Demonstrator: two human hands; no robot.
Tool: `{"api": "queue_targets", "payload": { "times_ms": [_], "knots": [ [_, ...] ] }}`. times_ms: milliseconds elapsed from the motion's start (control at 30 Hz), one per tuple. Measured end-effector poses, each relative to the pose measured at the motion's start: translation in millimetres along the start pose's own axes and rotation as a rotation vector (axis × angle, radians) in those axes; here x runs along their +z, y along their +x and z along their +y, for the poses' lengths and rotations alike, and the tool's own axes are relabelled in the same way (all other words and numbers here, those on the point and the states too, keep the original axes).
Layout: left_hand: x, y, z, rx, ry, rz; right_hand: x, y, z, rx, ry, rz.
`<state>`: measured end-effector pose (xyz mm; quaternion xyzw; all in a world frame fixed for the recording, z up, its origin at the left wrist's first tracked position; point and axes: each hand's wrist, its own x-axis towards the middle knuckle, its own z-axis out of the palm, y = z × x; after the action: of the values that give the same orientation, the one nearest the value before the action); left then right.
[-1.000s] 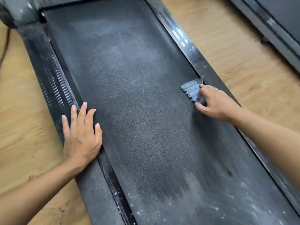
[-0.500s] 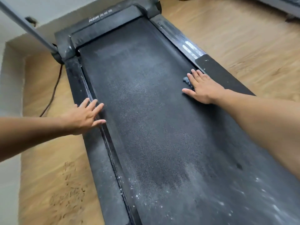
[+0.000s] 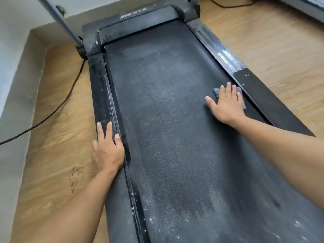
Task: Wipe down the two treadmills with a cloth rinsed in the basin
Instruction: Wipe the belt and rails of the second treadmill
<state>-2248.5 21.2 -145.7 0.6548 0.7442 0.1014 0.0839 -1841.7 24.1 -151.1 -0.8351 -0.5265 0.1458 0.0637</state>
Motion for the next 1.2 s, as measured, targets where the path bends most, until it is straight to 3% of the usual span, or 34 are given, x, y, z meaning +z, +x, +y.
{"api": "queue_targets", "payload": {
  "times_ms": [67,167,300,433,500,633,700,767,833,900,1067,1200],
  "knots": [
    [3,4,3,-0.036,-0.029,0.039,12,-5,-42,0.063,0.012,0.025],
    [5,1,-3,-0.031,-0.046,0.056,34,-18,-134,-0.054,0.009,0.013],
    [6,7,-15,-0.065,-0.107,0.070,69,-74,-250,-0.556,-0.005,-0.148],
    [9,10,-21,-0.026,-0.148,0.096,74,-99,-227,-0.830,-0.099,-0.173],
    [10,9,-20,-0.038,-0.137,0.086,56,-74,-174,-0.742,-0.109,-0.122],
    [11,7,-15,-0.035,-0.142,0.072,0,-14,-22,-0.197,-0.089,-0.024],
    [11,8,-10,-0.051,-0.148,0.074,-19,-9,30,-0.100,-0.113,-0.066],
    [10,7,-7,-0.050,-0.137,0.066,-17,-15,35,-0.034,-0.099,-0.070],
    [9,6,-6,-0.060,-0.112,0.079,-3,-27,-3,0.033,-0.065,-0.011],
    [10,5,-9,-0.063,-0.112,0.091,14,-51,-61,-0.082,-0.034,-0.023],
    [6,8,-18,-0.067,-0.250,0.104,71,-155,-211,-0.657,-0.006,-0.179],
    [2,10,-25,-0.086,-0.307,0.102,67,-150,-177,-0.756,-0.059,-0.174]
  ]
}}
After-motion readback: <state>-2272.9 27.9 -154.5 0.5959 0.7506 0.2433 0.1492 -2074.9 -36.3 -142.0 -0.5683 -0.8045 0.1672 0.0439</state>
